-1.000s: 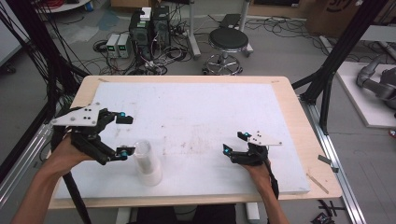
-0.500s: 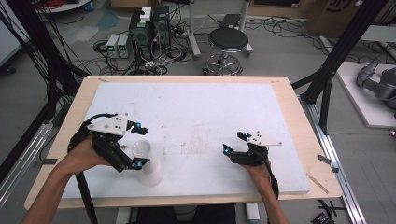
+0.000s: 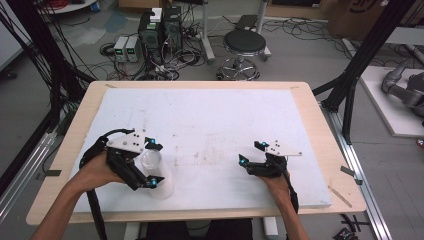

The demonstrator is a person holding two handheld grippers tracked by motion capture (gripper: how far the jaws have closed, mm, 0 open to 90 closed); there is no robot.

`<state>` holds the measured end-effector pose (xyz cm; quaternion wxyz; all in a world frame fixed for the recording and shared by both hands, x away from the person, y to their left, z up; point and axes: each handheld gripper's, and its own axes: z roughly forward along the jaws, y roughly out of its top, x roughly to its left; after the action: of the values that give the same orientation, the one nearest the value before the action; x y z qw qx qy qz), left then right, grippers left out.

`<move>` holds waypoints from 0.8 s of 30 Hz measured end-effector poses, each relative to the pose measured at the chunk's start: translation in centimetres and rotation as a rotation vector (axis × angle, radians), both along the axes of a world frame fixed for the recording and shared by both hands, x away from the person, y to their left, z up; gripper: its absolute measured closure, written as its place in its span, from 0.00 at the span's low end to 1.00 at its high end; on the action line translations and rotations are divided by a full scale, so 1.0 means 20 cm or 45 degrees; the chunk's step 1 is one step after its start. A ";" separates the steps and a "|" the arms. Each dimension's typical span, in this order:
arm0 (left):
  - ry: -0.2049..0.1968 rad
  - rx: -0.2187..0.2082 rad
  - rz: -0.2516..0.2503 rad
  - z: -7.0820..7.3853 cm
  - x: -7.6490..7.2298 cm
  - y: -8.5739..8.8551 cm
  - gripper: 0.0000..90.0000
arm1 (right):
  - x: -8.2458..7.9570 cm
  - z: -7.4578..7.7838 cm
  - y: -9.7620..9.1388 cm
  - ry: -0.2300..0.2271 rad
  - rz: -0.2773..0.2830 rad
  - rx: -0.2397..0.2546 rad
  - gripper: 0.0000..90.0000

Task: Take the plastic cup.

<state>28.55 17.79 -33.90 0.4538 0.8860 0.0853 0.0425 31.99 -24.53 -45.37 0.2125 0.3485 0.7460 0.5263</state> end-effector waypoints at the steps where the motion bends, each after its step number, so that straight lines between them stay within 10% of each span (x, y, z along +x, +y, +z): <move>1: -0.001 0.010 -0.002 -0.01 0.00 0.00 0.08 | 0.00 0.00 0.00 -0.001 0.000 0.000 0.21; 24: 0.022 0.020 -0.030 -0.01 0.00 0.00 0.32 | 0.00 0.00 0.00 0.001 -0.003 -0.001 0.21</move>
<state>28.59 17.76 -34.13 0.4465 0.8908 0.0785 0.0304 32.00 -24.52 -45.38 0.2131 0.3495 0.7459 0.5254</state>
